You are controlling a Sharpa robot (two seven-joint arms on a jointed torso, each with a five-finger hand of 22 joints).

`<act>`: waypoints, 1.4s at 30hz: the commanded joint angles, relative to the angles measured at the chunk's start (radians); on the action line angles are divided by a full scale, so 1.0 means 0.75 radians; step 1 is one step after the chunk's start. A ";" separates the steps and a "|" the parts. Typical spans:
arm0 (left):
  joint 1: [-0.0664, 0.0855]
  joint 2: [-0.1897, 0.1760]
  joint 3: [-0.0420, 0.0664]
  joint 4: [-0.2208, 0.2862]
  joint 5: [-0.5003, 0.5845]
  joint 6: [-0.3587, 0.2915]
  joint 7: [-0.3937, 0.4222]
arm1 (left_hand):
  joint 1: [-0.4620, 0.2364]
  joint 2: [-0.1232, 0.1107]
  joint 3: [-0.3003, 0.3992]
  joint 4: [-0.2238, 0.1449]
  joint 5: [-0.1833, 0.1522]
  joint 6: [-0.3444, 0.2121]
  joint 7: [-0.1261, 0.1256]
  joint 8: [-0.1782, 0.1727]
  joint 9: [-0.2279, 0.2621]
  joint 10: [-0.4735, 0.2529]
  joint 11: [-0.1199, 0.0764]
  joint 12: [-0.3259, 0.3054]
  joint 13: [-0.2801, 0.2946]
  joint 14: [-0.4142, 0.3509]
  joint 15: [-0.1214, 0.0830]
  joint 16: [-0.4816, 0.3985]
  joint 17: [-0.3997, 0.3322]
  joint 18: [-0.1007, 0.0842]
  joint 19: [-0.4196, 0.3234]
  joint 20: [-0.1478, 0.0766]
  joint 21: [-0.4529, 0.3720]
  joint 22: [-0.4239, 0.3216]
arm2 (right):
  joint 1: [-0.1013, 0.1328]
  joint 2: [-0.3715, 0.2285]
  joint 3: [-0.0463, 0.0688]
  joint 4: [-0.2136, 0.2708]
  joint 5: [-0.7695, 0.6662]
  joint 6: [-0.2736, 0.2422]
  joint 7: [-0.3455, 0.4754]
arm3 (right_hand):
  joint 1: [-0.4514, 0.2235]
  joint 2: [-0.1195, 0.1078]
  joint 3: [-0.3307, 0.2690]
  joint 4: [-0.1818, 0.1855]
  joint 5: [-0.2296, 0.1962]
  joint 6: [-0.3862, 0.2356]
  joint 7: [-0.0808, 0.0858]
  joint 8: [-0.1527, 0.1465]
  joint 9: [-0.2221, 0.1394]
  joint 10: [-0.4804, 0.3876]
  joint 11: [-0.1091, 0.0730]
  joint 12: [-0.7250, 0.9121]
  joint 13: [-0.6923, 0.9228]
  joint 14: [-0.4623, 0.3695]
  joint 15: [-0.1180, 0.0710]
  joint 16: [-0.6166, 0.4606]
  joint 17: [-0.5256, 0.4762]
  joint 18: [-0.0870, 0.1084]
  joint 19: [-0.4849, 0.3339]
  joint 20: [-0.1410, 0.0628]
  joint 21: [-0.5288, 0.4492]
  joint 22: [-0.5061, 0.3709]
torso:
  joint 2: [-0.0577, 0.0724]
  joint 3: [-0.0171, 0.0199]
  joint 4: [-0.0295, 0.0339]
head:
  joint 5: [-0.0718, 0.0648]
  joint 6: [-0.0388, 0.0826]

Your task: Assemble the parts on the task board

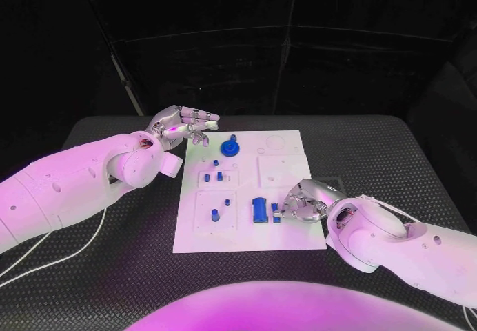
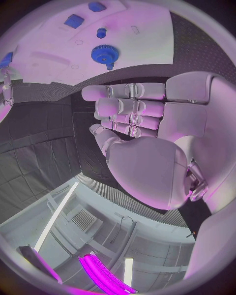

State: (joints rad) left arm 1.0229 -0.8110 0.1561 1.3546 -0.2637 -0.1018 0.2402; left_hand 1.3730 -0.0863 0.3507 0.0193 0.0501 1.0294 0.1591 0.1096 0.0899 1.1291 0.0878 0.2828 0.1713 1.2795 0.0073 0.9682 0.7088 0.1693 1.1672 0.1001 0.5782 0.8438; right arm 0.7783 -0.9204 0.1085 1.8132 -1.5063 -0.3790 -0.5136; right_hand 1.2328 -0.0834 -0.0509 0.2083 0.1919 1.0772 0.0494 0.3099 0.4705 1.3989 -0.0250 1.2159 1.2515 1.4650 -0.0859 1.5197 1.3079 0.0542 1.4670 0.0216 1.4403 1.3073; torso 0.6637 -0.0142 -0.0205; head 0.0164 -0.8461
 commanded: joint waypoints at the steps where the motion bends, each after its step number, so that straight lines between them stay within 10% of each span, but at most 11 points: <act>1: 0.002 0.001 0.001 0.001 0.006 0.013 0.005 | -0.012 0.005 -0.004 0.001 -0.003 -0.008 0.003 -0.006 -0.001 -0.007 -0.002 0.008 0.001 -0.007 -0.001 -0.005 -0.001 0.016 0.002 0.012 -0.005 -0.002 | 0.001 0.002 0.000 -0.001 -0.011 0.066 -0.002 | 0.024 0.002 -0.005 -0.015 -0.014 0.013 0.000 0.006 0.003 0.008 0.000 -0.003 0.000 0.119 -0.006 0.006 0.245 -0.012 0.040 -0.007 0.007 0.076 | 0.001 0.0007 -0.0007 | 0.005 -0.002; 22: 0.001 0.001 0.001 0.000 0.006 0.015 0.004 | -0.012 0.007 -0.004 0.002 -0.003 -0.008 0.003 -0.006 -0.002 -0.009 -0.002 0.010 0.002 -0.007 -0.001 -0.005 -0.002 0.016 0.002 0.012 -0.006 -0.003 | 0.001 0.032 0.000 -0.030 -0.050 -0.023 -0.002 | 0.022 0.030 -0.031 -0.018 -0.029 0.024 -0.004 0.013 0.008 0.017 -0.003 0.010 0.012 0.120 -0.008 0.009 0.251 -0.013 0.042 -0.008 0.011 0.082 | -0.002 0.0002 0.0002 | 0.006 -0.007; 30: -0.002 0.003 0.001 -0.004 0.006 0.012 0.010 | -0.012 0.007 -0.004 0.002 -0.003 -0.008 0.003 -0.006 -0.002 -0.009 -0.002 0.010 0.002 -0.007 -0.001 -0.005 -0.002 0.016 0.002 0.012 -0.006 -0.003 | 0.021 -0.016 0.002 -0.012 0.190 0.098 0.268 | 0.019 0.031 -0.071 -0.021 -0.060 -0.014 0.009 -0.007 0.002 -0.007 0.007 -0.028 -0.018 0.109 -0.001 -0.020 0.203 -0.003 0.022 -0.003 -0.022 0.033 | -0.007 -0.0019 0.0023 | -0.004 0.012; 34: -0.003 0.005 0.001 -0.011 0.014 0.009 0.019 | -0.013 0.006 -0.005 0.002 -0.003 -0.008 0.003 -0.006 -0.002 -0.011 -0.002 0.012 0.003 -0.009 -0.001 -0.008 -0.007 0.016 0.002 0.012 -0.007 -0.004 | 0.087 -0.024 0.002 -0.078 0.496 0.082 0.493 | 0.050 0.043 -0.095 -0.040 -0.043 -0.061 0.031 -0.032 -0.006 -0.099 0.026 -0.173 -0.137 0.077 0.016 -0.104 0.081 0.025 -0.039 0.011 -0.118 -0.106 | -0.015 -0.0065 0.0123 | -0.010 0.039; 42: -0.003 0.019 0.001 -0.055 0.155 -0.011 0.054 | -0.034 0.004 -0.018 0.019 -0.001 -0.004 0.006 0.000 -0.004 -0.058 0.012 0.011 0.000 -0.209 0.023 -0.251 -0.192 0.010 -0.106 0.031 -0.123 -0.070 | 0.227 0.054 0.003 -0.368 1.143 0.028 0.885 | 0.239 0.126 -0.083 -0.145 -0.062 -0.268 0.133 -0.097 -0.054 -0.580 0.123 -0.678 -0.563 -0.275 0.105 -0.724 -0.644 0.163 -0.484 0.092 -0.805 -0.919 | -0.044 -0.0154 0.0258 | -0.044 0.103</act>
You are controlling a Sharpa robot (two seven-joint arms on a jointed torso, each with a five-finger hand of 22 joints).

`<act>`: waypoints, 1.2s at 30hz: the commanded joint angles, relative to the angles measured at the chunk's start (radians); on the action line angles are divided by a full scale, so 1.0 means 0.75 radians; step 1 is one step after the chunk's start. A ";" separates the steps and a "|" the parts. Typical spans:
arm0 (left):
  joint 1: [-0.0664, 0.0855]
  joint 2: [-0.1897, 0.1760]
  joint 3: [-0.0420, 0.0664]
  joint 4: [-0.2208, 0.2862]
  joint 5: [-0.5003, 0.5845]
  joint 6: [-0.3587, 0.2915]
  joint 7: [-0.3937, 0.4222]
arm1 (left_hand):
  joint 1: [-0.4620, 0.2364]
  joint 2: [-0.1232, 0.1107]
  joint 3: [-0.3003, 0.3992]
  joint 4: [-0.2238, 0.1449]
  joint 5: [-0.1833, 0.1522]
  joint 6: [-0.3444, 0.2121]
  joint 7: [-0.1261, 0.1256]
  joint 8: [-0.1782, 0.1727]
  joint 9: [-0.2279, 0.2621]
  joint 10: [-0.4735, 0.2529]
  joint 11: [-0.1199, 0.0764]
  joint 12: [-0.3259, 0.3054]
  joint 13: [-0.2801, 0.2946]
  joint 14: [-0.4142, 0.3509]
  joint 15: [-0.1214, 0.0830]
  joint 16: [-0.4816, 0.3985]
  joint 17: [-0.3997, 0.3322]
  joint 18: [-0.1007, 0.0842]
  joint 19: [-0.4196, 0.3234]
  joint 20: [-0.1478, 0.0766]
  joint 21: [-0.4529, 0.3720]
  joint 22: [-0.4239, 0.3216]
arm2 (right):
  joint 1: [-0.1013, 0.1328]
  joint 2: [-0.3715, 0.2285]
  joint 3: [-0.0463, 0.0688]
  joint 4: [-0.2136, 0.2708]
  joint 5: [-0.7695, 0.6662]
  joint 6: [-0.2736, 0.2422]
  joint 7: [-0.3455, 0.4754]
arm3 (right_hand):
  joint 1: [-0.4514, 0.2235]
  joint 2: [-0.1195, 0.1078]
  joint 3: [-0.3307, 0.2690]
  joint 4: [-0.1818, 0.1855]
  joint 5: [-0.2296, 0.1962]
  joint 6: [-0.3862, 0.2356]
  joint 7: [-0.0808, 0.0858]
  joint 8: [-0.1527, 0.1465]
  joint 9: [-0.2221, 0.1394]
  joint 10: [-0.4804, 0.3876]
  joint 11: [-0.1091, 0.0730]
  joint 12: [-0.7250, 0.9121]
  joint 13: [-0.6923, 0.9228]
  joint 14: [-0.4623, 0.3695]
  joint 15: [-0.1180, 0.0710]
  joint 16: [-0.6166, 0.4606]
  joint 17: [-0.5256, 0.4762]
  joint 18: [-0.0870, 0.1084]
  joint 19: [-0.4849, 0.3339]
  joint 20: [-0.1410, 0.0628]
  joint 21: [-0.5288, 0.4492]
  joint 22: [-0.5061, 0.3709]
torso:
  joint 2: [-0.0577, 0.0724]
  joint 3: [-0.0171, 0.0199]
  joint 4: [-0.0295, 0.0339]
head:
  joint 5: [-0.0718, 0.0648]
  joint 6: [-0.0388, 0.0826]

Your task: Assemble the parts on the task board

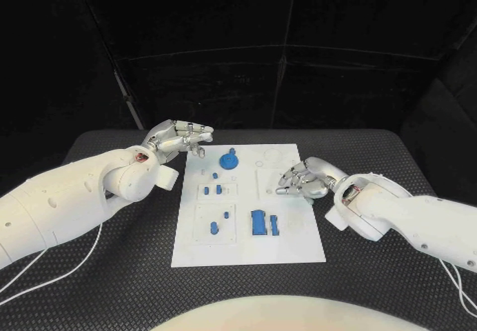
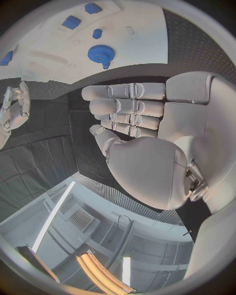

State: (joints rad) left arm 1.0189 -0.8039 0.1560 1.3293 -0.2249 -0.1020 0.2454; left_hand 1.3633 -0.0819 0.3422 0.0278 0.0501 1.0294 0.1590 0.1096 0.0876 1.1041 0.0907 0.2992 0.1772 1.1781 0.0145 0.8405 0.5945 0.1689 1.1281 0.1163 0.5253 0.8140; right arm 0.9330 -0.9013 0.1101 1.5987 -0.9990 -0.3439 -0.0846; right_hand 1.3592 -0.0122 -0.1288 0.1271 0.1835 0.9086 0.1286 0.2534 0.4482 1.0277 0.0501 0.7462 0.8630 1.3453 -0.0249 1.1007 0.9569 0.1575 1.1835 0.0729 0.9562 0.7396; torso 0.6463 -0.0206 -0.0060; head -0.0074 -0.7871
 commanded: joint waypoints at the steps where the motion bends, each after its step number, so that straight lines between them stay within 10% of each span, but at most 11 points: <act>1: 0.003 0.014 0.001 -0.033 0.114 -0.015 0.055 | -0.026 -0.004 -0.009 0.013 0.001 -0.002 0.008 0.002 -0.001 -0.038 0.014 -0.022 -0.015 -0.127 0.024 -0.145 -0.071 0.007 -0.098 0.017 -0.093 -0.055 | 0.028 0.046 0.001 -0.120 0.503 -0.010 0.339 | 0.104 0.054 0.038 -0.050 -0.097 -0.044 0.034 -0.024 -0.034 -0.132 0.032 -0.100 -0.082 -0.200 0.040 -0.271 -0.283 0.028 -0.138 0.029 -0.197 -0.182 | -0.025 -0.0084 0.0068 | -0.014 0.030; 8: 0.003 0.072 0.001 -0.148 0.159 -0.052 0.130 | -0.078 -0.014 -0.079 0.063 -0.004 -0.030 0.007 -0.015 -0.012 -0.056 0.047 -0.097 -0.066 -0.253 0.095 -0.493 -0.253 -0.005 -0.285 0.086 -0.329 -0.230 | 0.054 0.217 0.003 -0.406 0.708 0.027 0.537 | 0.248 0.110 0.106 -0.117 -0.170 0.046 0.049 -0.120 -0.200 -0.040 0.082 -0.567 -0.645 -0.397 0.084 -0.708 -0.617 0.030 -0.303 0.103 -0.506 -0.364 | -0.079 -0.0205 -0.0081 | -0.029 0.098; 13: -0.003 0.137 0.001 -0.224 0.200 -0.163 0.205 | -0.091 -0.011 -0.167 0.089 -0.002 -0.098 0.006 -0.053 -0.028 -0.150 0.098 -0.189 -0.116 -0.407 0.178 -0.717 -0.366 -0.027 -0.490 0.148 -0.520 -0.368 | 0.059 0.346 0.003 -0.579 0.802 0.073 0.611 | 0.215 0.105 0.109 -0.107 -0.167 0.090 0.062 -0.211 -0.299 0.033 0.105 -0.741 -0.889 -0.446 0.162 -1.079 -0.865 0.019 -0.371 0.158 -0.714 -0.500 | -0.102 -0.0165 -0.0076 | -0.029 0.136; 21: -0.022 0.199 0.002 -0.258 0.232 -0.277 0.256 | -0.047 0.033 -0.267 0.092 -0.005 -0.175 -0.001 -0.059 -0.028 -0.249 0.083 -0.288 -0.151 -0.523 0.171 -0.923 -0.498 -0.026 -0.671 0.228 -0.615 -0.520 | 0.060 0.431 0.004 -0.674 0.885 0.105 0.660 | 0.097 0.086 0.033 -0.134 -0.168 0.079 0.078 -0.255 -0.429 0.049 0.144 -0.880 -1.062 -0.435 0.207 -1.326 -1.085 0.034 -0.321 0.224 -0.964 -0.691 | -0.114 -0.0041 0.0059 | -0.012 0.168; 22: -0.021 0.192 0.000 -0.252 0.180 -0.180 0.173 | -0.578 0.109 -0.319 -0.037 -0.067 -0.529 -0.064 -0.146 -0.117 -0.615 0.021 -0.399 -0.236 -0.846 0.115 -0.977 -0.582 -0.082 -0.916 0.113 -0.700 -0.684 | 0.058 0.420 0.002 -0.661 0.781 0.058 0.570 | -0.468 0.016 0.172 -0.169 -0.245 -0.302 0.002 -0.338 -0.473 -0.380 0.075 -0.995 -1.151 -0.850 0.157 -1.360 -1.133 -0.050 -0.706 0.128 -1.046 -0.771 | -0.107 -0.0110 0.0005 | -0.019 0.161; 29: -0.013 0.173 -0.025 -0.183 0.195 -0.266 0.197 | -0.868 0.109 -0.358 -0.037 -0.067 -0.730 -0.098 -0.146 -0.117 -0.817 -0.012 -0.399 -0.236 -1.011 0.083 -1.013 -0.634 -0.104 -1.057 0.051 -0.700 -0.781 | 0.071 0.385 -0.018 -0.575 0.856 -0.028 0.603 | -0.784 0.016 0.172 -0.169 -0.245 -0.514 -0.036 -0.338 -0.598 -0.605 0.047 -0.995 -1.151 -1.060 0.127 -1.468 -1.175 -0.073 -0.899 0.076 -1.109 -0.828 | -0.121 0.0078 0.0042 | -0.005 0.205; 31: -0.009 0.161 -0.040 -0.142 0.203 -0.316 0.210 | -0.941 0.109 -0.456 -0.037 -0.067 -0.780 -0.107 -0.146 -0.117 -0.867 -0.020 -0.399 -0.236 -1.054 0.075 -1.022 -0.646 -0.110 -1.091 0.035 -0.700 -0.805 | 0.079 0.364 -0.030 -0.524 0.902 -0.079 0.622 | -0.861 0.016 0.172 -0.169 -0.245 -0.567 -0.047 -0.338 -0.598 -0.662 0.038 -0.995 -1.151 -1.115 0.033 -1.468 -1.182 -0.073 -0.950 0.063 -1.121 -0.840 | -0.128 0.0167 0.0059 | 0.002 0.225; 32: -0.006 0.155 -0.049 -0.118 0.208 -0.346 0.218 | -0.977 0.109 -0.456 -0.037 -0.067 -0.804 -0.111 -0.146 -0.117 -0.892 -0.024 -0.399 -0.236 -1.075 -0.019 -1.025 -0.652 -0.110 -1.108 0.027 -0.700 -0.816 | 0.084 0.352 -0.037 -0.495 0.927 -0.108 0.633 | -0.900 0.016 0.172 -0.169 -0.245 -0.593 -0.052 -0.338 -0.598 -0.691 0.034 -0.995 -1.151 -1.142 0.033 -1.468 -1.276 -0.080 -0.976 0.056 -1.128 -0.846 | -0.130 0.0200 0.0066 | 0.004 0.232; 33: -0.004 0.148 -0.058 -0.093 0.214 -0.377 0.227 | -1.012 0.109 -0.456 -0.037 -0.067 -0.827 -0.116 -0.146 -0.117 -0.916 -0.121 -0.399 -0.236 -1.095 -0.019 -1.121 -0.658 -0.112 -1.125 0.019 -0.700 -0.827 | 0.089 0.339 -0.045 -0.465 0.954 -0.139 0.645 | -0.935 0.016 0.172 -0.169 -0.245 -0.617 -0.057 -0.338 -0.598 -0.717 0.030 -0.995 -1.151 -1.168 0.033 -1.468 -1.276 -0.087 -0.999 0.051 -1.133 -0.852 | -0.132 0.0226 0.0071 | 0.006 0.238; 34: -0.001 0.140 -0.068 -0.066 0.219 -0.411 0.236 | -1.043 0.109 -0.456 -0.037 -0.067 -0.849 -0.212 -0.146 -0.117 -0.938 -0.121 -0.399 -0.236 -1.113 -0.019 -1.121 -0.663 -0.123 -1.140 0.012 -0.700 -0.837 | 0.094 0.325 -0.053 -0.431 0.984 -0.173 0.657 | -0.969 0.016 0.172 -0.169 -0.245 -0.640 -0.061 -0.338 -0.598 -0.743 -0.067 -0.995 -1.151 -1.192 0.033 -1.468 -1.276 -0.087 -1.021 0.045 -1.139 -0.857 | -0.134 0.0247 0.0075 | 0.008 0.243; 36: 0.008 0.118 -0.096 0.012 0.235 -0.507 0.262 | -1.115 0.109 -0.456 -0.037 -0.067 -0.897 -0.212 -0.146 -0.117 -0.987 -0.121 -0.399 -0.236 -1.156 -0.019 -1.121 -0.675 -0.124 -1.173 -0.003 -0.700 -0.860 | 0.109 0.285 -0.076 -0.336 1.069 -0.269 0.694 | -1.052 0.016 0.172 -0.169 -0.245 -0.696 -0.072 -0.338 -0.598 -0.804 -0.067 -0.995 -1.151 -1.251 0.033 -1.468 -1.276 -0.097 -1.076 0.031 -1.153 -0.870 | -0.136 0.0274 0.0080 | 0.010 0.249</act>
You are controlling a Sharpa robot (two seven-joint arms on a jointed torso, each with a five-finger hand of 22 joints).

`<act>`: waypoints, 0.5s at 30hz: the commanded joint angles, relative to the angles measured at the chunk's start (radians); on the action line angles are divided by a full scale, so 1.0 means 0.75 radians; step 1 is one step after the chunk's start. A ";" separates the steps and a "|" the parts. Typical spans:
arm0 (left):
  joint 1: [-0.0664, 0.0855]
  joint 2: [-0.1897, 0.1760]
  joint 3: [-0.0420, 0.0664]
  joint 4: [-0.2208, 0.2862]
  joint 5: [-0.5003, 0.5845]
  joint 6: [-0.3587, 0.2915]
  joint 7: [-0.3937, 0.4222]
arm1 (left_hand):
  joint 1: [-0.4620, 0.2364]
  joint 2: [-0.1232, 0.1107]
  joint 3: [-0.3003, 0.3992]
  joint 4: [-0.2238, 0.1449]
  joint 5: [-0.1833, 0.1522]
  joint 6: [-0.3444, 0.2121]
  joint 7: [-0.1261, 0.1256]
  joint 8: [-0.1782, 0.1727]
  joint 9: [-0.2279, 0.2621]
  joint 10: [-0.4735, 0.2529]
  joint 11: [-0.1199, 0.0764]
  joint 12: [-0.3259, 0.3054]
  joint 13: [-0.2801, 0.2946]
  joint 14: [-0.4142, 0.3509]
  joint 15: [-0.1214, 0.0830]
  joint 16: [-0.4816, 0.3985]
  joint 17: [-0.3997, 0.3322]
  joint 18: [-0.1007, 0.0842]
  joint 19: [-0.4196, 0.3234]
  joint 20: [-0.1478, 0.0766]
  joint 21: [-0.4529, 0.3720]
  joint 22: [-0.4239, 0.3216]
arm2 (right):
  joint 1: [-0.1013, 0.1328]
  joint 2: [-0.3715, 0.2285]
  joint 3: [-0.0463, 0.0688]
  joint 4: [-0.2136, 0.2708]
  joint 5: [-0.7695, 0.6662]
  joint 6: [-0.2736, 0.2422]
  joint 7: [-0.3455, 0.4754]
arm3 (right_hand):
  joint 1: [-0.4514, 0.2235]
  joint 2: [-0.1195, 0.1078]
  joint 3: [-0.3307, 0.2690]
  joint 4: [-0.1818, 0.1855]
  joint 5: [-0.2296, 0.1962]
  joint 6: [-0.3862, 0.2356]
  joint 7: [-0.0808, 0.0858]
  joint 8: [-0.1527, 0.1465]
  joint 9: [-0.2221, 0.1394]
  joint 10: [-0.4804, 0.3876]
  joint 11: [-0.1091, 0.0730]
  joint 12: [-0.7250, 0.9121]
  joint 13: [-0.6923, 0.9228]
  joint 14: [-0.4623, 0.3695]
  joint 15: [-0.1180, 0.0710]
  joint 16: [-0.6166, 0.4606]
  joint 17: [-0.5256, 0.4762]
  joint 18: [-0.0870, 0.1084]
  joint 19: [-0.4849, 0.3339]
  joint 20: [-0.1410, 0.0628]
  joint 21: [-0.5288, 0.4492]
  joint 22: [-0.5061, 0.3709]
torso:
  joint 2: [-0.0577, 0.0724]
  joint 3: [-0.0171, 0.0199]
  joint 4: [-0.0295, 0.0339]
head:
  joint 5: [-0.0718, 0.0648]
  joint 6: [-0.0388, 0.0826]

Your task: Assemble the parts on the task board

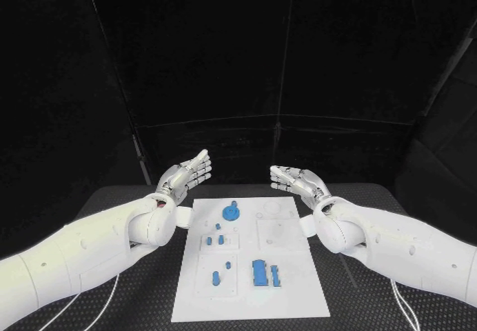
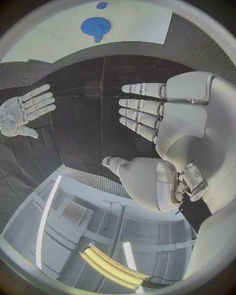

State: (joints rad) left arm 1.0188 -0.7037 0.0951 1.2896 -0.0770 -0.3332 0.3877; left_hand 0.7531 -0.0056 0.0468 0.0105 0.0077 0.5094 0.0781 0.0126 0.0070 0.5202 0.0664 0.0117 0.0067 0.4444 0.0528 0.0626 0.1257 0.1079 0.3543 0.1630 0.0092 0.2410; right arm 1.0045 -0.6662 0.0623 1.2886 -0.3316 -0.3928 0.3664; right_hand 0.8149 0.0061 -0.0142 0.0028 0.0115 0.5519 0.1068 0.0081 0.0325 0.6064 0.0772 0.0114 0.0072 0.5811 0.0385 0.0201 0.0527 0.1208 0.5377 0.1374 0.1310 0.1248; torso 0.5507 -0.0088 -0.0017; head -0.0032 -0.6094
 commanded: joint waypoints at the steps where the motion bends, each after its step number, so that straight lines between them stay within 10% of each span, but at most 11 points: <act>1: 0.012 -0.025 -0.027 0.099 0.045 -0.241 0.084 | -0.320 0.007 -0.062 -0.014 -0.010 -0.216 -0.104 -0.017 -0.009 -0.221 -0.088 -0.016 -0.009 -0.189 -0.070 -0.084 -0.053 -0.043 -0.150 -0.069 -0.012 -0.102 | 0.020 -0.044 -0.021 0.116 0.213 -0.242 0.107 | -0.339 -0.008 0.019 -0.004 -0.015 -0.230 -0.044 -0.011 -0.043 -0.252 -0.103 -0.015 -0.010 -0.241 -0.051 -0.027 -0.070 -0.053 -0.224 -0.057 -0.053 -0.052 | -0.009 0.0118 0.0023 | 0.004 0.012; 2: 0.015 -0.034 -0.039 0.132 0.052 -0.283 0.095 | -0.348 0.007 -0.062 -0.014 -0.010 -0.235 -0.104 -0.017 -0.009 -0.241 -0.088 -0.016 -0.009 -0.206 -0.070 -0.084 -0.058 -0.043 -0.164 -0.075 -0.012 -0.112 | 0.026 -0.059 -0.030 0.152 0.245 -0.279 0.120 | -0.370 -0.008 0.019 -0.004 -0.015 -0.251 -0.048 -0.011 -0.043 -0.276 -0.103 -0.015 -0.010 -0.264 -0.051 -0.027 -0.070 -0.053 -0.244 -0.063 -0.059 -0.057 | -0.009 0.0118 0.0023 | 0.004 0.012; 3: 0.019 -0.043 -0.050 0.163 0.059 -0.321 0.106 | -0.374 0.007 -0.062 -0.014 -0.010 -0.253 -0.104 -0.017 -0.009 -0.259 -0.088 -0.016 -0.009 -0.221 -0.070 -0.084 -0.062 -0.046 -0.176 -0.081 -0.012 -0.120 | 0.031 -0.073 -0.038 0.185 0.274 -0.312 0.133 | -0.399 -0.008 0.019 -0.004 -0.015 -0.270 -0.142 -0.011 -0.043 -0.297 -0.103 -0.015 -0.010 -0.284 -0.051 -0.027 -0.070 -0.053 -0.263 -0.067 -0.064 -0.061 | -0.009 0.0118 0.0023 | 0.004 0.012; 4: 0.022 -0.051 -0.061 0.192 0.065 -0.356 0.115 | -0.400 0.007 -0.062 -0.014 -0.010 -0.271 -0.104 -0.017 -0.009 -0.277 -0.088 -0.016 -0.009 -0.236 -0.070 -0.084 -0.067 -0.144 -0.187 -0.087 -0.012 -0.128 | 0.035 -0.085 -0.045 0.215 0.300 -0.342 0.144 | -0.427 -0.008 0.019 -0.004 -0.015 -0.289 -0.142 -0.011 -0.043 -0.318 -0.103 -0.015 -0.010 -0.304 -0.051 -0.027 -0.070 -0.053 -0.282 -0.072 -0.068 -0.065 | -0.009 0.0118 0.0023 | 0.004 0.012; 7: 0.030 -0.072 -0.088 0.268 0.081 -0.451 0.141 | -0.472 0.007 -0.062 -0.014 -0.010 -0.319 -0.104 -0.017 -0.009 -0.326 -0.088 -0.016 -0.009 -0.279 -0.070 -0.084 -0.168 -0.144 -0.222 -0.102 -0.012 -0.151 | 0.048 -0.117 -0.063 0.292 0.369 -0.420 0.173 | -0.506 -0.008 0.019 -0.004 -0.015 -0.343 -0.142 -0.011 -0.043 -0.377 -0.103 -0.015 -0.010 -0.361 -0.051 -0.027 -0.070 -0.068 -0.334 -0.085 -0.175 -0.166 | -0.009 0.0118 0.0023 | 0.004 0.012; 8: 0.033 -0.080 -0.099 0.298 0.087 -0.488 0.151 | -0.499 0.007 -0.062 -0.014 -0.010 -0.338 -0.104 -0.017 -0.009 -0.345 -0.088 -0.016 -0.009 -0.293 -0.070 -0.084 -0.168 -0.144 -0.234 -0.108 -0.012 -0.160 | 0.052 -0.129 -0.070 0.321 0.394 -0.448 0.184 | -0.538 -0.008 0.019 -0.004 -0.015 -0.365 -0.142 -0.011 -0.043 -0.401 -0.103 -0.015 -0.010 -0.383 -0.051 -0.027 -0.070 -0.068 -0.355 -0.183 -0.175 -0.166 | -0.009 0.0118 0.0023 | 0.004 0.012; 10: 0.037 -0.089 -0.111 0.330 0.094 -0.528 0.162 | -0.538 0.007 -0.062 -0.014 -0.010 -0.365 -0.104 -0.017 -0.009 -0.372 -0.088 -0.016 -0.009 -0.318 -0.070 -0.084 -0.168 -0.144 -0.253 -0.117 -0.012 -0.172 | 0.057 -0.141 -0.077 0.350 0.420 -0.478 0.195 | -0.579 -0.008 0.019 -0.004 -0.015 -0.393 -0.142 -0.011 -0.043 -0.431 -0.103 -0.015 -0.010 -0.413 -0.051 -0.027 -0.070 -0.068 -0.381 -0.183 -0.175 -0.166 | -0.009 0.0118 0.0023 | 0.004 0.012; 11: 0.038 -0.093 -0.115 0.343 0.096 -0.544 0.166 | -0.559 0.007 -0.062 -0.014 -0.010 -0.378 -0.104 -0.017 -0.009 -0.386 -0.088 -0.016 -0.009 -0.330 -0.070 -0.084 -0.168 -0.144 -0.261 -0.123 -0.012 -0.179 | 0.058 -0.146 -0.079 0.360 0.429 -0.488 0.199 | -0.601 -0.008 0.019 -0.004 -0.015 -0.407 -0.142 -0.011 -0.043 -0.447 -0.103 -0.015 -0.010 -0.429 -0.051 -0.027 -0.070 -0.161 -0.396 -0.183 -0.175 -0.166 | -0.009 0.0118 0.0023 | 0.004 0.012; 12: 0.039 -0.096 -0.119 0.353 0.098 -0.557 0.170 | -0.571 0.007 -0.062 -0.014 -0.010 -0.386 -0.104 -0.017 -0.009 -0.394 -0.088 -0.016 -0.009 -0.337 -0.070 -0.084 -0.168 -0.144 -0.268 -0.217 -0.012 -0.183 | 0.059 -0.149 -0.081 0.368 0.436 -0.496 0.202 | -0.616 -0.008 0.019 -0.004 -0.015 -0.418 -0.142 -0.011 -0.043 -0.458 -0.103 -0.015 -0.010 -0.440 -0.051 -0.027 -0.070 -0.161 -0.404 -0.183 -0.175 -0.166 | -0.009 0.0118 0.0023 | 0.004 0.012; 15: 0.041 -0.101 -0.125 0.370 0.102 -0.578 0.175 | -0.615 0.007 -0.062 -0.014 -0.010 -0.415 -0.104 -0.017 -0.009 -0.425 -0.088 -0.016 -0.009 -0.363 -0.070 -0.084 -0.168 -0.144 -0.291 -0.217 -0.012 -0.197 | 0.061 -0.152 -0.083 0.375 0.442 -0.503 0.205 | -0.655 -0.008 0.019 -0.004 -0.015 -0.444 -0.142 -0.011 -0.043 -0.488 -0.103 -0.015 -0.010 -0.467 -0.051 -0.027 -0.070 -0.161 -0.431 -0.183 -0.175 -0.166 | -0.009 0.0118 0.0023 | 0.004 0.012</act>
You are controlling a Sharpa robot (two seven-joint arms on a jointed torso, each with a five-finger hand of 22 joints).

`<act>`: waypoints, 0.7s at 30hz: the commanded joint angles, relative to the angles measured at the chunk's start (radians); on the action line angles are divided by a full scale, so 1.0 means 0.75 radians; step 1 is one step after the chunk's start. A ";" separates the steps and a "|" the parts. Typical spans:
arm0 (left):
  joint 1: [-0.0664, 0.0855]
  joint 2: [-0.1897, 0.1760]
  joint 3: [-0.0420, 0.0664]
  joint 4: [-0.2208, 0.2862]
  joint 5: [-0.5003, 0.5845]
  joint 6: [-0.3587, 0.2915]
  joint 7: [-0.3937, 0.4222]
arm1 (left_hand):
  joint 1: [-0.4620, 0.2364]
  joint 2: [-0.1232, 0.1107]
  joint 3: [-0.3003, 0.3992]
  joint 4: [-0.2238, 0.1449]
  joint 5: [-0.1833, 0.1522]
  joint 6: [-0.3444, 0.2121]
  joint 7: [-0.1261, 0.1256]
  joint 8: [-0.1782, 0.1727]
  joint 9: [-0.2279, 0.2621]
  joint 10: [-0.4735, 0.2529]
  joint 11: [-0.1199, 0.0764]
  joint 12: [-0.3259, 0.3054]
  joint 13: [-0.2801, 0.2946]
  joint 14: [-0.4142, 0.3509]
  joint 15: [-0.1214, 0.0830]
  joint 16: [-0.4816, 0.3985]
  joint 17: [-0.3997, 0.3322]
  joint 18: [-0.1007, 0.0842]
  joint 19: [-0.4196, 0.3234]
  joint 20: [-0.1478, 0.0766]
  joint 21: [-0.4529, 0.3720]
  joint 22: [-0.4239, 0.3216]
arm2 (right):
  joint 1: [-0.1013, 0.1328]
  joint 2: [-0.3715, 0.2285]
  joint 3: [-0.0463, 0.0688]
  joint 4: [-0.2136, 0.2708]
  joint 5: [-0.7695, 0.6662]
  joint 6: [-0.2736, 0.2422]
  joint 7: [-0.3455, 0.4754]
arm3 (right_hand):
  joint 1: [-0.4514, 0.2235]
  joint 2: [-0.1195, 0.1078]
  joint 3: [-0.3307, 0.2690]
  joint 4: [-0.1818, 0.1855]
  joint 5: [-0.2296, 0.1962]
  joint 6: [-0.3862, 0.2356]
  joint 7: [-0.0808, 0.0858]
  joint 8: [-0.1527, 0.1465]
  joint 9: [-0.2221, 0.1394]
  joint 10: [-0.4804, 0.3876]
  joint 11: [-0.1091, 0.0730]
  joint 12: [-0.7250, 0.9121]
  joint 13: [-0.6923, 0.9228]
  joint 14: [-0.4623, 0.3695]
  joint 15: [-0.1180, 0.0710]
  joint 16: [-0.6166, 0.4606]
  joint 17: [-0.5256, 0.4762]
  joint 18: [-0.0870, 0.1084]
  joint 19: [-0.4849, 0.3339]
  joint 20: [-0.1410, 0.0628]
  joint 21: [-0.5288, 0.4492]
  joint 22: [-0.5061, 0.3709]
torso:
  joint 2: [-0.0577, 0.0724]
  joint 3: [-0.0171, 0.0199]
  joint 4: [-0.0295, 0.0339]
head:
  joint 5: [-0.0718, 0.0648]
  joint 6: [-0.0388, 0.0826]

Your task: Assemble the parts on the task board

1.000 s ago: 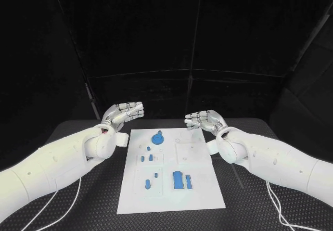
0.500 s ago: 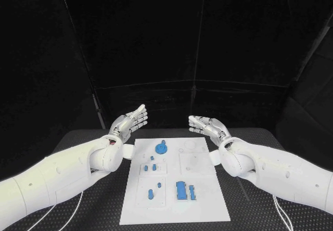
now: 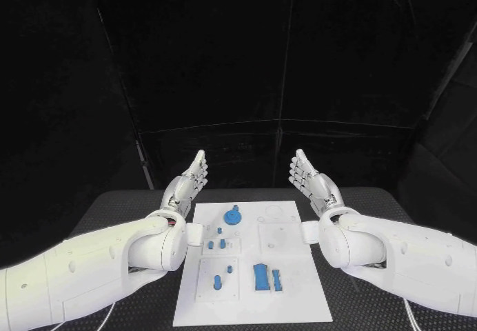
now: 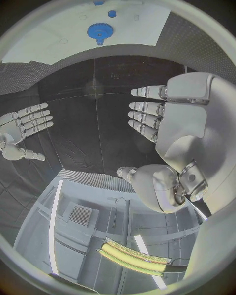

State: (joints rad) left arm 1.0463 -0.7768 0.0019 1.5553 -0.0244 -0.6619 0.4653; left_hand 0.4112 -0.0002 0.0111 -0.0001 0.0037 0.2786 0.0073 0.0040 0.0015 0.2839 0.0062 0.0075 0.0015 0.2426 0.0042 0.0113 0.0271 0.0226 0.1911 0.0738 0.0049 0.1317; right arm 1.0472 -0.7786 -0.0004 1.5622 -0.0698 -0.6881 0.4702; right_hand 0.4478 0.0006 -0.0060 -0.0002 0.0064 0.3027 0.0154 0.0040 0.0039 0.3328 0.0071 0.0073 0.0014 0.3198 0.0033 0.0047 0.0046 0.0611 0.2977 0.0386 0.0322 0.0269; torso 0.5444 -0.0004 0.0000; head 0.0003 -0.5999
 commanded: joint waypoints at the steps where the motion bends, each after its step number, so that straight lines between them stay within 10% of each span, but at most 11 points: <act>1: 0.005 -0.004 -0.003 0.019 0.032 -0.144 0.073 | -0.180 0.000 -0.015 0.000 -0.005 -0.123 -0.010 -0.005 -0.002 -0.125 -0.008 -0.010 -0.002 -0.106 -0.006 -0.015 -0.036 -0.030 -0.085 -0.098 -0.007 -0.058 | 0.004 -0.002 0.000 0.010 0.093 -0.109 0.066 | -0.195 -0.001 0.008 0.000 -0.009 -0.131 -0.021 -0.005 -0.005 -0.145 -0.009 -0.010 -0.002 -0.140 -0.004 -0.006 -0.006 -0.081 -0.129 -0.051 -0.043 -0.036 | 0.000 0.0005 0.0000 | 0.000 0.000; 21: 0.005 -0.004 -0.003 0.020 0.032 -0.144 0.073 | -0.386 0.000 -0.015 0.000 -0.005 -0.258 -0.010 -0.005 -0.002 -0.264 -0.008 -0.010 -0.002 -0.224 -0.006 -0.015 -0.036 -0.030 -0.255 -0.098 -0.007 -0.176 | 0.004 -0.002 0.000 0.010 0.093 -0.109 0.066 | -0.417 -0.001 0.008 0.000 -0.009 -0.282 -0.021 -0.005 -0.005 -0.309 -0.009 -0.010 -0.002 -0.297 -0.004 -0.006 -0.006 -0.081 -0.275 -0.051 -0.043 -0.036 | 0.000 0.0005 0.0000 | 0.000 0.000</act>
State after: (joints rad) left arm 1.0476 -0.7799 -0.0010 1.5680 0.0003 -0.7605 0.4979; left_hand 0.1654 0.0000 0.0058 -0.0002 0.0037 0.1153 0.0005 0.0041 0.0014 0.1161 -0.0001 0.0038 0.0015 0.1019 0.0019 0.0069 0.0016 0.0060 0.0481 0.0023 0.0049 0.0094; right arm 1.0476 -0.7799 -0.0006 1.5672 -0.0019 -0.7602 0.5033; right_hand 0.1825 0.0001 -0.0060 -0.0003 0.0064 0.1268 -0.0002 0.0039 0.0010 0.1367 0.0001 0.0037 0.0015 0.1327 0.0009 0.0047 0.0012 0.0143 0.1228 0.0002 0.0067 0.0015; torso 0.5442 0.0000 0.0001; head -0.0001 -0.5999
